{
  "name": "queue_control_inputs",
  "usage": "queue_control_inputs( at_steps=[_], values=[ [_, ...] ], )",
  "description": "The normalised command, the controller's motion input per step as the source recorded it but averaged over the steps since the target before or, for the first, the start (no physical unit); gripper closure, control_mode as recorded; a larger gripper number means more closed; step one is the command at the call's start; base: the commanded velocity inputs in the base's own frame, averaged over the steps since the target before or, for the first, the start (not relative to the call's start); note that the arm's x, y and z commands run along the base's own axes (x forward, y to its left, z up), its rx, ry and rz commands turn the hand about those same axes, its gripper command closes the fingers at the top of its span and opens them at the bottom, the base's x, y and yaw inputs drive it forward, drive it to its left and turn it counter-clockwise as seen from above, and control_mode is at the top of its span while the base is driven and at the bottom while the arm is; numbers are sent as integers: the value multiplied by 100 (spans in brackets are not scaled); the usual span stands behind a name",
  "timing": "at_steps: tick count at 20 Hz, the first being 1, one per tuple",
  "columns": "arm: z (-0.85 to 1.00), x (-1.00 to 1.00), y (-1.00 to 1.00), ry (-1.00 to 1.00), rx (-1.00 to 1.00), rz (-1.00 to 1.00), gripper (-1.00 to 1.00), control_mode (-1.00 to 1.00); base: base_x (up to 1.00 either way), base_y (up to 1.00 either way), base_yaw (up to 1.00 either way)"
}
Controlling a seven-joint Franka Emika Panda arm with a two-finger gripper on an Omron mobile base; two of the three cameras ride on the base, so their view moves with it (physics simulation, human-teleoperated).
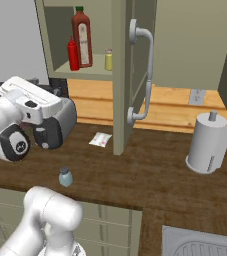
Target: Put the shaker and condiment bottle from the counter next to their counterparts in the cabinet.
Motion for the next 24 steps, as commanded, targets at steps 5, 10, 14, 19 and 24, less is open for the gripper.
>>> queue_control_inputs(
  at_steps=[5, 10, 14, 19, 24],
  values=[
    [0, -100, 21, 1, 20, -35, -100, -100, 0, 0, 0],
    [-2, -99, 18, 2, 17, -35, -100, -100, 0, 0, 0],
    [-33, -77, 40, 0, 7, -35, -100, -100, 0, 0, 0],
    [-39, -4, 72, 0, 1, -39, -100, -100, 0, 0, 0],
    [-39, 50, 84, 5, 0, -29, -100, -100, 0, 0, 0]
  ],
)
